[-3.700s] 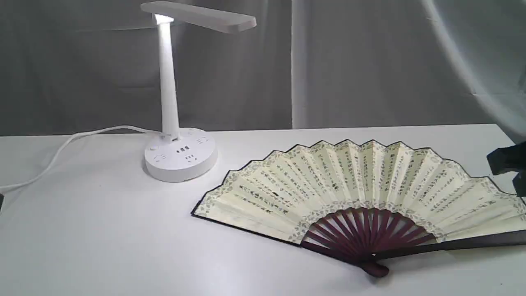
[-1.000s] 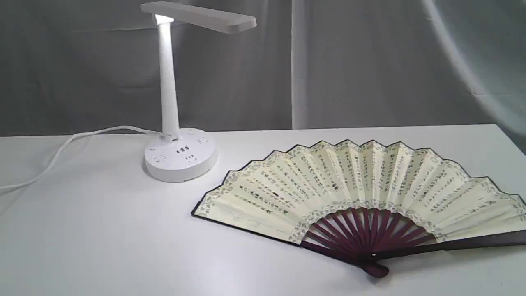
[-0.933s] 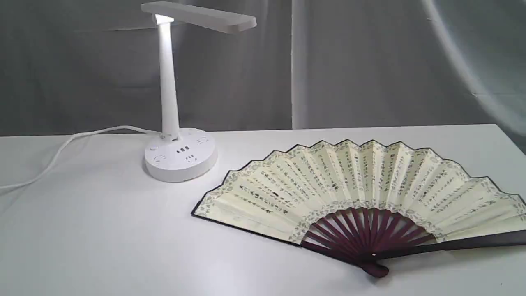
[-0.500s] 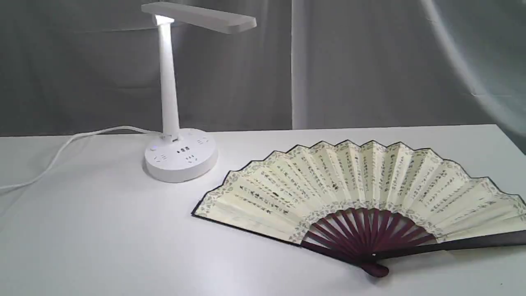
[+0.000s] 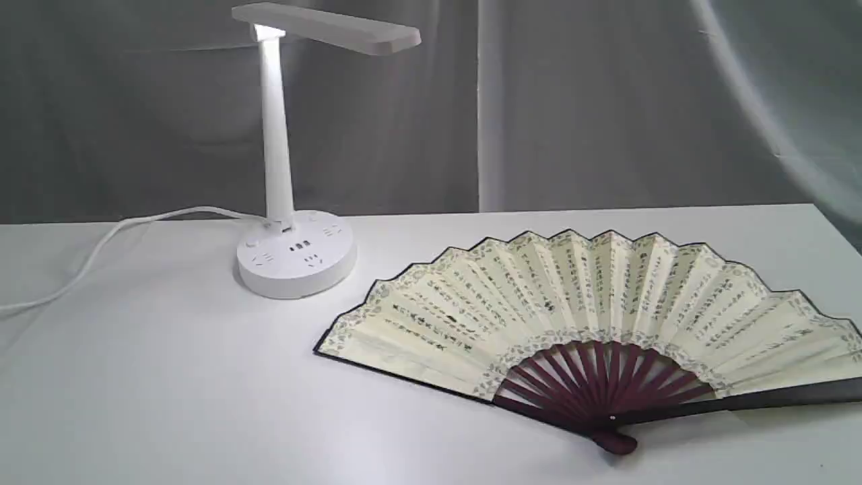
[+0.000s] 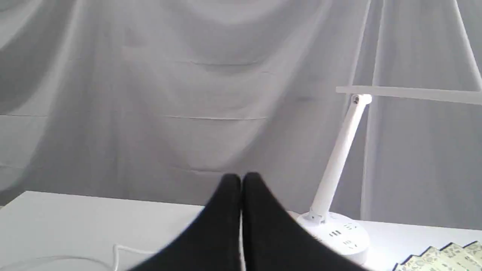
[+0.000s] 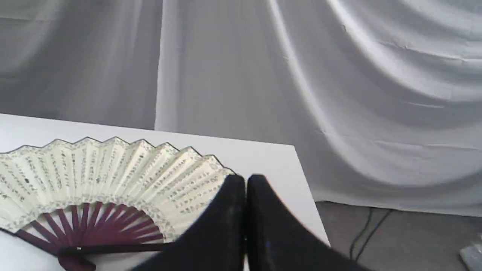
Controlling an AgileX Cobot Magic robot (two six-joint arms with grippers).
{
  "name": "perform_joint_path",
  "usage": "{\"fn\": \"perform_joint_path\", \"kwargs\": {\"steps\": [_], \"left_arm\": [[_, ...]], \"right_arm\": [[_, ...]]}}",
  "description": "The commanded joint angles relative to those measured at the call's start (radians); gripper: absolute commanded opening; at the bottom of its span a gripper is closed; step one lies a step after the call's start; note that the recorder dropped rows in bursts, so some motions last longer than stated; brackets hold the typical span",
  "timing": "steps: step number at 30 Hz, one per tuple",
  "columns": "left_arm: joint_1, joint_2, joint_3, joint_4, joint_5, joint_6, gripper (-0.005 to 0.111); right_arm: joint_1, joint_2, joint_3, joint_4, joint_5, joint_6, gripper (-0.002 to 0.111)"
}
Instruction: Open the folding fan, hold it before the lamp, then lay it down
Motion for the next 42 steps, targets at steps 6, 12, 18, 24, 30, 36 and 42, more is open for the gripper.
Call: {"fn": "perform_joint_path", "kwargs": {"steps": [6,12,18,24,30,36,42], "left_arm": [[0.0,-0.003,0.144,0.068,-0.187,-0.014,0.0],[0.0,-0.003,0.234,0.065,-0.372,-0.014,0.0],[0.0,-0.003,0.333,0.065,-0.429,-0.014,0.0],[0.0,-0.003,0.437,0.065,-0.451,-0.014,0.0],[0.0,-0.003,0.515,0.065,-0.585,-0.017,0.0],[0.0,-0.003,0.515,0.065,-0.464,-0.016,0.0],[0.0,-0.003,0.515,0.065,-0.405,-0.016,0.0]], "right_arm": [[0.001,-0.003,0.158,0.062,-0.184,0.005,0.0],[0.001,-0.003,0.287,0.062,-0.336,0.005,0.0],[0.001,-0.003,0.399,0.098,-0.484,0.005,0.0],[0.001,-0.003,0.52,0.146,-0.623,0.005,0.0],[0.001,-0.003,0.604,0.211,-0.686,0.005,0.0],[0.001,-0.003,0.604,0.146,-0.671,-0.005,0.0],[0.001,-0.003,0.604,0.147,-0.638,-0.001,0.0]]}}
